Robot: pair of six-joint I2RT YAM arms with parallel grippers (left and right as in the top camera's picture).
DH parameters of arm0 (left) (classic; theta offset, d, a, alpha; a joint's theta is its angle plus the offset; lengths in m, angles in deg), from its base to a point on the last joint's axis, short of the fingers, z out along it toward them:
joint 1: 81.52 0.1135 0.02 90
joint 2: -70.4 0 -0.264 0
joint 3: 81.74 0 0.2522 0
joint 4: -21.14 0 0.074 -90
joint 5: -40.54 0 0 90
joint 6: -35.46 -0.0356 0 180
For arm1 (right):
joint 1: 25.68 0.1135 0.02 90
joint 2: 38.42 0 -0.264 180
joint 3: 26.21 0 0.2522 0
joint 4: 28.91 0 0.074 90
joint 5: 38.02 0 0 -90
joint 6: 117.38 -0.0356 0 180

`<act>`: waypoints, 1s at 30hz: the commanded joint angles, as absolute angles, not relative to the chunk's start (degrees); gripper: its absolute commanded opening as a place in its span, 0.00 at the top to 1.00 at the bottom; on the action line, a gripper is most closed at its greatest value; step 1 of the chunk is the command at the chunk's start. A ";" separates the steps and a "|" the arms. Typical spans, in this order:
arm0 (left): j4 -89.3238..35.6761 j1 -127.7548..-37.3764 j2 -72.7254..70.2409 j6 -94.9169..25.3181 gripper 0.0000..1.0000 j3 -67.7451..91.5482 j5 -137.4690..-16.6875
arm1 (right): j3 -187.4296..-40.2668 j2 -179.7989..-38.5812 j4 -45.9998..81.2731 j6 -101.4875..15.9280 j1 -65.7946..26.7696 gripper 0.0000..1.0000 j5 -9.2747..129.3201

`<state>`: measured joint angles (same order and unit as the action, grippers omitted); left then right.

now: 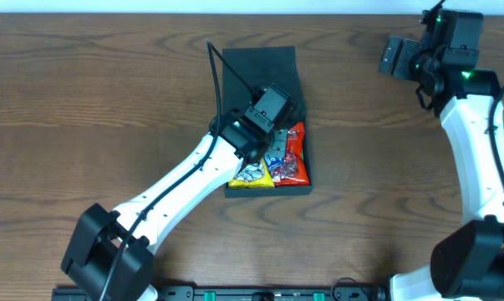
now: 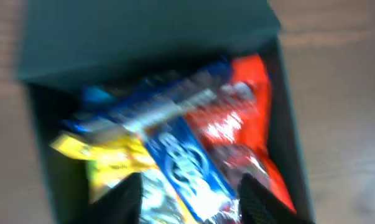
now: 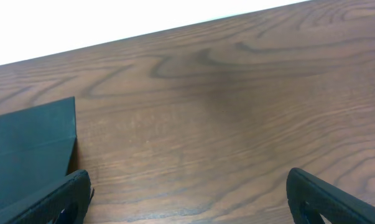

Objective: Pack container
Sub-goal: 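Release the tin and withdraw the left gripper from the box, then grip the box lid edges with both grippers and lift it upright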

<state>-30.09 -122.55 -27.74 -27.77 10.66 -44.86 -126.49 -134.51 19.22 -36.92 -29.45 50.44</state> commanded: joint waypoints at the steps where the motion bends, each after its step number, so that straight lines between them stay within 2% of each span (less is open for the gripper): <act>1: -29.06 -122.29 -27.39 -27.73 0.63 11.75 -28.21 | -127.17 -134.07 19.29 -36.75 -29.75 0.01 49.91; 2: -28.06 -122.29 -27.39 -27.75 0.63 11.75 -24.23 | -127.17 -134.16 19.33 -36.75 -29.71 0.01 50.57; 3: -27.10 -122.25 -27.39 -27.75 0.55 11.75 -20.73 | -127.13 -134.27 19.35 -36.75 -29.71 0.01 51.68; 4: -25.96 -122.01 -27.39 -27.77 0.52 11.75 -17.21 | -127.10 -134.49 19.33 -36.75 -29.71 0.01 53.39; 6: -23.23 -121.02 -27.39 -28.65 0.53 11.75 -13.37 | -127.06 -135.19 19.33 -36.77 -29.62 0.05 57.17; 9: -18.70 -117.31 -27.39 -30.31 0.57 11.75 -13.47 | -127.06 -136.92 19.35 -38.34 -29.12 0.16 60.75; 11: -17.22 -113.39 -27.39 -30.33 0.60 11.75 -14.31 | -127.06 -138.23 19.33 -40.00 -28.59 0.27 62.66; 13: -16.82 -108.98 -27.42 -30.33 0.60 11.75 -18.48 | -127.06 -139.65 19.31 -40.22 -27.81 0.44 64.82; 16: -15.86 -101.85 -27.42 -30.31 0.69 11.75 -27.94 | -127.06 -141.90 19.29 -40.73 -26.34 0.75 66.26; 19: -15.69 -95.01 -27.59 -30.29 0.85 11.75 -35.16 | -127.06 -144.33 18.85 -42.43 -24.90 0.90 66.46; 21: -15.71 -91.49 -28.20 -30.29 0.89 11.68 -38.94 | -127.06 -145.83 18.43 -43.57 -24.07 0.98 66.46; 26: -14.86 -87.30 -32.66 -30.33 0.94 11.68 -46.63 | -127.06 -149.81 16.99 -46.30 -22.43 0.98 68.03; 30: -9.57 -87.01 -39.04 -33.46 0.94 11.68 -58.85 | -127.06 -153.13 15.57 -48.48 -21.62 0.98 70.68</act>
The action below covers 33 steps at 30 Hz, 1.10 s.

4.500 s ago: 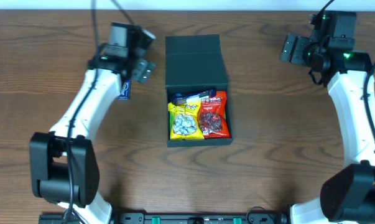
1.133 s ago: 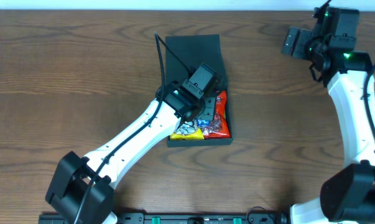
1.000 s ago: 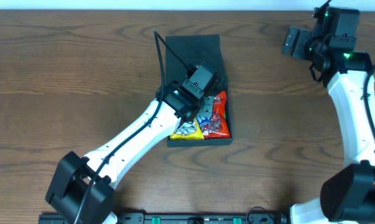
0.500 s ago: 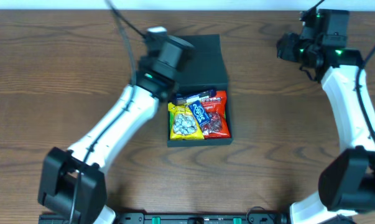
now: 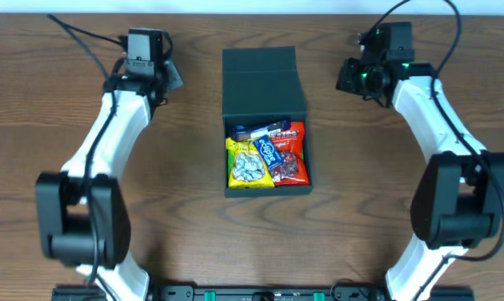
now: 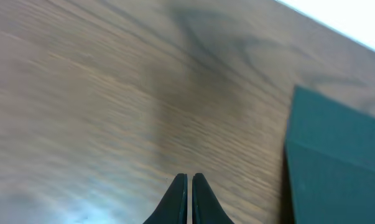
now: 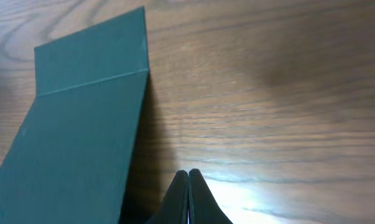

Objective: Pack container
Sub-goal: 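Grip the box lid edges with both grippers and lift it upright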

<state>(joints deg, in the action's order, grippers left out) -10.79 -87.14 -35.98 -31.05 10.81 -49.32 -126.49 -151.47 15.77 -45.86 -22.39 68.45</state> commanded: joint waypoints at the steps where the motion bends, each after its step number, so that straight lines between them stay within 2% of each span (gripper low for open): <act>1: -8.23 -87.01 -40.38 -33.35 0.94 11.68 -61.19 | -127.06 -154.05 15.40 -49.53 -21.62 0.98 71.05; 12: -1.02 -86.99 -50.85 -28.95 0.94 11.75 -75.29 | -127.06 -163.65 7.37 -53.77 -21.62 0.99 85.04; 22: -1.22 -87.28 -57.36 -24.47 0.94 17.34 -84.77 | -127.08 -168.41 2.87 -57.03 -21.36 0.99 90.50; 33: -3.14 -88.85 -58.82 -24.38 0.95 20.93 -89.60 | -127.08 -169.79 -4.38 -57.80 -20.24 0.99 101.23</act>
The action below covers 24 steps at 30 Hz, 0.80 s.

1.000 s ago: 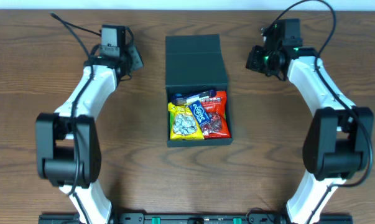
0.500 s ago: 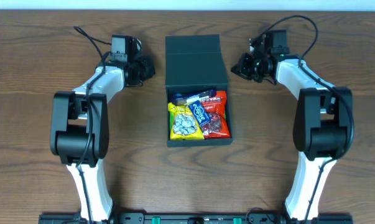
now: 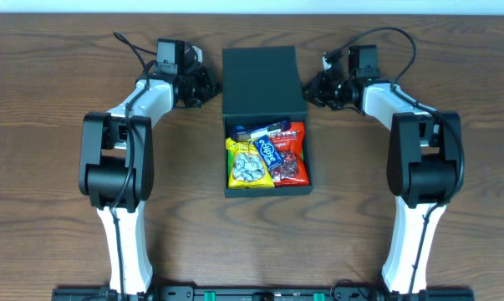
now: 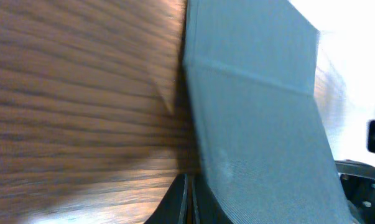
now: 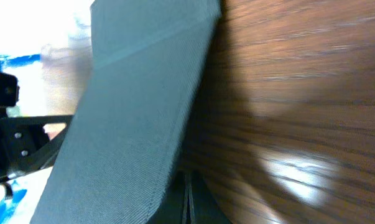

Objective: Pack container
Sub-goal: 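Grip the box lid edges with both grippers and lift it upright, then fold the lid forward over the box with both grippers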

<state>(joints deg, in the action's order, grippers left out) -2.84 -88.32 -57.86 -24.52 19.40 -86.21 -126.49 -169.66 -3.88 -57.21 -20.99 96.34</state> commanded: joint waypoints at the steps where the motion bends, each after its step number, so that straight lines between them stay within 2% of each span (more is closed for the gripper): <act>1: -3.21 -88.85 -58.82 -24.54 0.94 21.04 -90.24 | -127.08 -169.79 -4.76 -57.77 -20.24 0.98 101.93; 10: -8.23 -87.76 -58.28 -28.82 0.94 24.32 -96.05 | -127.74 -168.50 -9.37 -55.54 -22.85 0.99 113.21; 24: -15.10 -87.76 -47.94 -38.99 0.94 26.55 -95.33 | -127.74 -159.10 -2.50 -44.46 -22.98 0.98 114.37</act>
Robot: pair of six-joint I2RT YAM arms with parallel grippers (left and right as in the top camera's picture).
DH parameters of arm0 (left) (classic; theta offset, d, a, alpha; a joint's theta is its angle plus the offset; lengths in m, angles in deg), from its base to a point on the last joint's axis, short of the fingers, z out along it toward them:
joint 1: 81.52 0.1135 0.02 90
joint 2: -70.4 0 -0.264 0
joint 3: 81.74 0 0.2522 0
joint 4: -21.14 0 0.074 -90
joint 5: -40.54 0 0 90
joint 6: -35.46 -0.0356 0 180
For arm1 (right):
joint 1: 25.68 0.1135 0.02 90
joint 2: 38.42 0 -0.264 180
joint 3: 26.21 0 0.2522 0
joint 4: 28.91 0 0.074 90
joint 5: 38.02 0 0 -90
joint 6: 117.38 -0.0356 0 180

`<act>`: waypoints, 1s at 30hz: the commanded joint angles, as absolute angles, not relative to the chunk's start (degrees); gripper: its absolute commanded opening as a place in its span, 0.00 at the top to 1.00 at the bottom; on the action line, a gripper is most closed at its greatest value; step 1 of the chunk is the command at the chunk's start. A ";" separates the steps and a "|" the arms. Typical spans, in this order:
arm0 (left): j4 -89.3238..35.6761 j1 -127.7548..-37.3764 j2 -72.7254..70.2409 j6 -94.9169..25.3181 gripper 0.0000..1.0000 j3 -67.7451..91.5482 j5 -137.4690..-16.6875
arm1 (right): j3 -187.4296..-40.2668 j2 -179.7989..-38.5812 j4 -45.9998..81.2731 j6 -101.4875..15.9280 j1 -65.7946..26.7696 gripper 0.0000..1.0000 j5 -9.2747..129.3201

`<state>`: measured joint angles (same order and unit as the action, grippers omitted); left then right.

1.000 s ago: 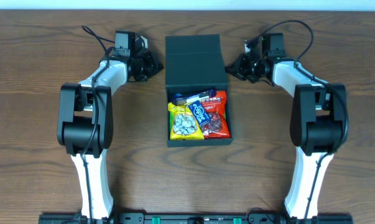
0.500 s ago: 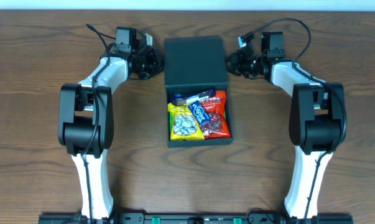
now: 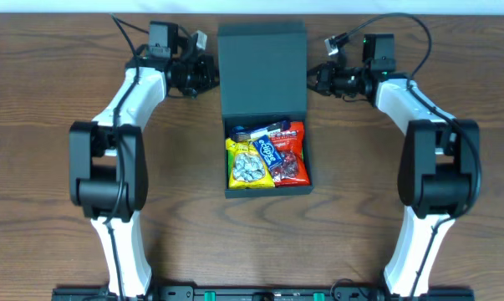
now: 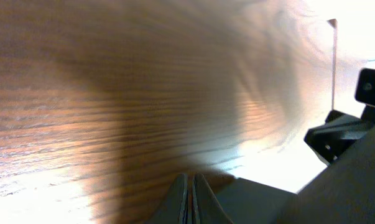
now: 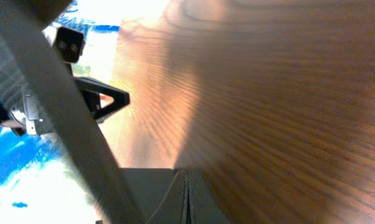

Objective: Pack container
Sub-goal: 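Fold the lid forward over the box with both grippers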

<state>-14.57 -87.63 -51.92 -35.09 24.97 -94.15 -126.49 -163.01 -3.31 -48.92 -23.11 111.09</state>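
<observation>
An open black box (image 3: 268, 191) sits mid-table, holding a yellow packet (image 3: 245, 167), a blue bar (image 3: 270, 152) and a red packet (image 3: 293, 155). Its hinged lid (image 3: 262, 71) is tilted up off the table behind it. My left gripper (image 3: 208, 77) is shut, tips at the lid's left edge; in the left wrist view those tips (image 4: 190, 178) lie low by the wood with the lid (image 4: 355, 180) to their right. My right gripper (image 3: 316, 81) is shut at the lid's right edge; its tips (image 5: 186, 174) sit beside the raised lid (image 5: 50, 106).
The brown wooden table (image 3: 59, 209) stretches to both sides of the box. Both arms reach in from the front corners along the left and right sides, with cables looping near the table's back edge (image 3: 352, 33).
The lid has come up from lying flat behind the box; it now looks larger and reaches further back in the overhead view. Both shut grippers have stayed at its side edges, a little further back.
First my left gripper was open over the snacks in the box and the right was open at the far right. Then both were shut, out to either side of the flat lid. Then their tips were at the lid's side edges, and now the lid is raised.
</observation>
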 commanded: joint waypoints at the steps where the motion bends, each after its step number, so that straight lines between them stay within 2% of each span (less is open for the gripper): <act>1: -15.58 -87.76 -47.04 -39.75 0.94 26.55 -95.33 | -127.74 -158.34 -1.48 -43.22 -23.00 0.99 114.37; 7: -21.20 -87.76 -42.06 -45.61 0.94 26.55 -94.26 | -127.72 -153.99 8.07 -34.71 -22.98 0.98 113.78; 16: -32.82 -87.76 -36.90 -54.85 0.95 26.55 -91.00 | -127.72 -149.46 25.98 -21.64 -22.89 0.99 102.72; 30: -38.72 -87.76 -36.49 -56.30 0.94 26.55 -86.52 | -127.72 -148.87 31.42 -17.88 -23.04 0.98 98.26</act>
